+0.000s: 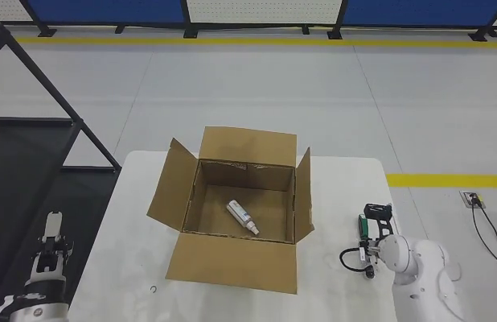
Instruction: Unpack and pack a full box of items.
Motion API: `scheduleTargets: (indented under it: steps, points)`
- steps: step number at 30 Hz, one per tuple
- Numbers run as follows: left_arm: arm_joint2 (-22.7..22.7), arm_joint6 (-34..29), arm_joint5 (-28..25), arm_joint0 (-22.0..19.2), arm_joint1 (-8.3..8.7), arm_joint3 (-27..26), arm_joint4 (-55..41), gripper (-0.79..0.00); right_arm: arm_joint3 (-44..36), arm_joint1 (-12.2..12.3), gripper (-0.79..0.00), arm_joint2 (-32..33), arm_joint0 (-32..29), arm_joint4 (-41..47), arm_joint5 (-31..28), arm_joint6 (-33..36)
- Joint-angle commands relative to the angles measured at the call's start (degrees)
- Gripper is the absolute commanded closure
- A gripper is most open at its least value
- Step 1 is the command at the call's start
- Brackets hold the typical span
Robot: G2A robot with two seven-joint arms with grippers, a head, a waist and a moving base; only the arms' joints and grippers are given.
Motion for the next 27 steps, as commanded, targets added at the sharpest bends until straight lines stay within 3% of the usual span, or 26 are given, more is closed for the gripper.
scheduleTargets:
  steps: [1, 7, 8, 9, 10, 19, 27]
  points:
    - [0.0, 0.0, 0.0, 0.0, 0.0, 0.0, 0.0, -0.785, 0.65, 0.08, -0.363, -0.16, 0.28, 0.22, -0.08, -0.1]
    - [0.0, 0.0, 0.0, 0.0, 0.0, 0.0, 0.0, -0.785, 2.66, 0.32, -0.265, -0.85, 1.02, 0.96, 0.12, -0.6]
    - [0.0, 0.0, 0.0, 0.0, 0.0, 0.0, 0.0, -0.785, 3.08, 0.36, -0.185, -0.95, 1.17, 1.11, 0.16, -0.43]
    - [0.0, 0.0, 0.0, 0.0, 0.0, 0.0, 0.0, -0.785, 3.36, 0.41, -0.04, -1.01, 1.39, 1.27, 0.3, -0.28]
    - [0.0, 0.0, 0.0, 0.0, 0.0, 0.0, 0.0, -0.785, 3.52, 0.45, 0.0, -1.04, 1.54, 1.39, 0.5, -0.3]
    - [0.0, 0.0, 0.0, 0.0, 0.0, 0.0, 0.0, -0.785, -2.53, 0.87, 0.0, -1.63, 1.13, -0.34, 3.18, 0.48]
    - [0.0, 0.0, 0.0, 0.0, 0.0, 0.0, 0.0, -0.785, -19.39, 0.91, 0.0, -6.68, 1.43, -7.43, 4.64, 5.53]
